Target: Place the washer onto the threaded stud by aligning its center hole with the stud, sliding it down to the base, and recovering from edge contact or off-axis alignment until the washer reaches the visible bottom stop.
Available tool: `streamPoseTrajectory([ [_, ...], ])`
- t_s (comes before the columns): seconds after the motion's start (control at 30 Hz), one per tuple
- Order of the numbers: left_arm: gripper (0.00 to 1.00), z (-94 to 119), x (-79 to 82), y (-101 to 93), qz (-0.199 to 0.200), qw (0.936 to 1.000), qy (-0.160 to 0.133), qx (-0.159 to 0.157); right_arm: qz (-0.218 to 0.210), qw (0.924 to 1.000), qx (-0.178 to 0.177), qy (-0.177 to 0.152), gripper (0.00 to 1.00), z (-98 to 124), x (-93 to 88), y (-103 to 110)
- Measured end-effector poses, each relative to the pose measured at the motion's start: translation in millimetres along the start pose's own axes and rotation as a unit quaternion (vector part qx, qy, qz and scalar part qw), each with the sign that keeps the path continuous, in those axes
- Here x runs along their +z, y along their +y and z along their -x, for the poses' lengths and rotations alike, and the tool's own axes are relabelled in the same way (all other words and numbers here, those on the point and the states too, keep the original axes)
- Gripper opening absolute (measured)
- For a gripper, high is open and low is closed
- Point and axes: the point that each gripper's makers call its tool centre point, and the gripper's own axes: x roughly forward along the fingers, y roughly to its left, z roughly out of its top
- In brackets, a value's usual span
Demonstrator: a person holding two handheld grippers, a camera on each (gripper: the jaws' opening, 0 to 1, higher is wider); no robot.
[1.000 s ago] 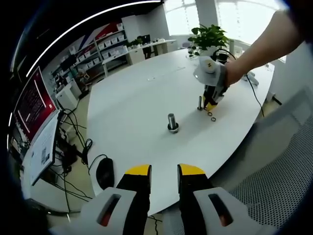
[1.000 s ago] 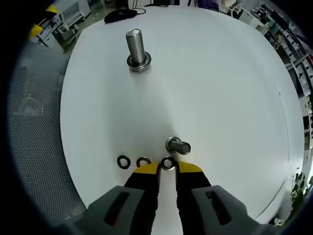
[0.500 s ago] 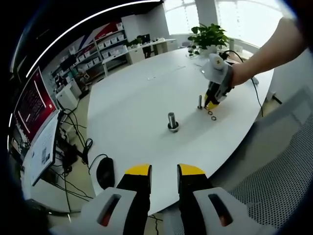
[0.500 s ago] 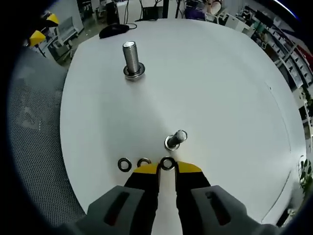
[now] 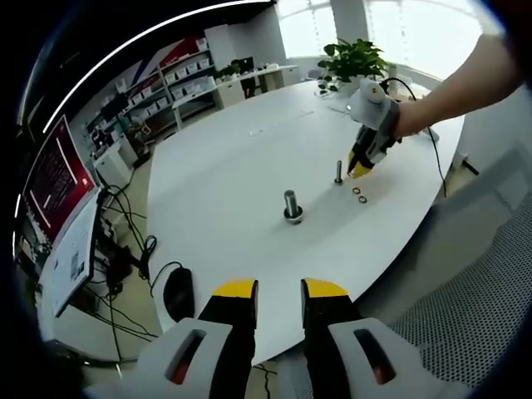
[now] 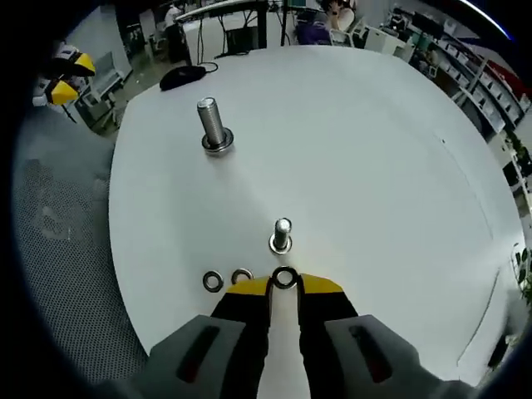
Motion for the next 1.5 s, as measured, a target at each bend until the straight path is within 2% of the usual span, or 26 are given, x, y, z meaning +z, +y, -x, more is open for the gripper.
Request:
streamPoseTrajectory([
  [0.37,0.18,0.4,0.8,0.9,0.001,1.0,-0.002,0.001,0.006,0.9993,-0.008,-0.036,0.14,18.0,23.4,-2.5],
  [0.47,0.18,0.4,1.0,0.4,-0.001,1.0,-0.002,0.0,-0.015,0.9985,-0.006,-0.052,0.14,19.9,28.7,-4.0],
  [0.77,0.18,0.9,1.0,0.4,-0.002,1.0,-0.002,0.003,-0.008,0.9989,-0.014,-0.045,0.14,21.6,22.8,-6.5],
  [0.97,0.18,1.1,1.3,0.4,-0.001,1.0,-0.003,0.003,0.005,0.9981,-0.014,-0.061,0.14,30.6,35.7,-2.7],
  [1.07,0.18,0.9,0.9,0.4,-0.001,1.0,-0.002,0.003,0.022,0.9979,-0.014,-0.06,0.14,27.8,38.9,-0.2],
  [1.5,0.18,1.0,0.3,1.0,-0.001,1.0,-0.002,0.005,0.021,0.9986,-0.008,-0.048,0.14,20.7,37.2,0.9],
])
